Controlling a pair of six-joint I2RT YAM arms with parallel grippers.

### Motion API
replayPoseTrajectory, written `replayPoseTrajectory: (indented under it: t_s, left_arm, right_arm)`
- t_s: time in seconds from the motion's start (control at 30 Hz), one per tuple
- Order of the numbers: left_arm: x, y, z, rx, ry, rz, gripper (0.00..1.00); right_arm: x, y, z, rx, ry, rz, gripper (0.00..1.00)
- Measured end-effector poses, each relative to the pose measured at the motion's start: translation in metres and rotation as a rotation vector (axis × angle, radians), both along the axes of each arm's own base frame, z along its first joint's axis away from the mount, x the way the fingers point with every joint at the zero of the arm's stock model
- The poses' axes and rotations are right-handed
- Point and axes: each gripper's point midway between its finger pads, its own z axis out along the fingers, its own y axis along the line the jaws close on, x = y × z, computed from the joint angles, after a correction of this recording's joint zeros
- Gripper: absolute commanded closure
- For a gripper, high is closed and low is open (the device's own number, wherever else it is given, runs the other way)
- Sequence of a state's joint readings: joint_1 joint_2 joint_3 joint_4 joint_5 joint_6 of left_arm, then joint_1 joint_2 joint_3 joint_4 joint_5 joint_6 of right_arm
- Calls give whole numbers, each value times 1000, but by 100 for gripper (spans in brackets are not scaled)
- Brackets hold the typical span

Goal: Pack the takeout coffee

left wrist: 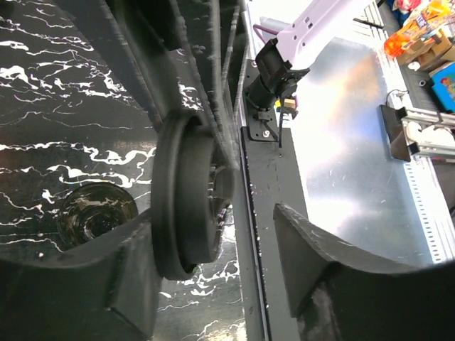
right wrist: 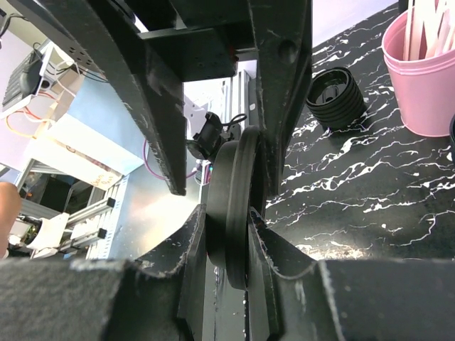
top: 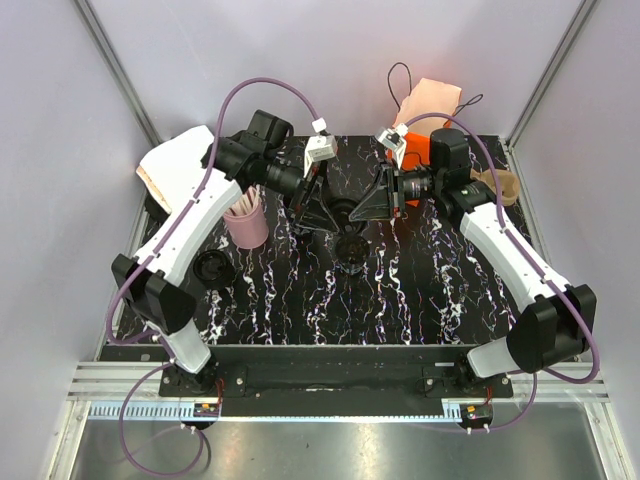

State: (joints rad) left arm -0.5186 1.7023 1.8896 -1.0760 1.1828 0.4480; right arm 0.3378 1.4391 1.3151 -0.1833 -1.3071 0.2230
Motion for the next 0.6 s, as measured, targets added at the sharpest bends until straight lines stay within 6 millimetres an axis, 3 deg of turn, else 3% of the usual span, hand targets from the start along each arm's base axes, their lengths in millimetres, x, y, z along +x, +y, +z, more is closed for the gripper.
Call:
replayPoseTrajectory:
  t_s: [0.43, 0.6]
  left_arm:
    - [6, -6, -7, 7, 11, 1, 75]
    - [5, -6, -7, 8, 27, 1, 77]
  right_arm:
    - [-5, -1, 2, 9, 0, 28, 92]
    - [-5, -1, 2, 13, -9, 35, 75]
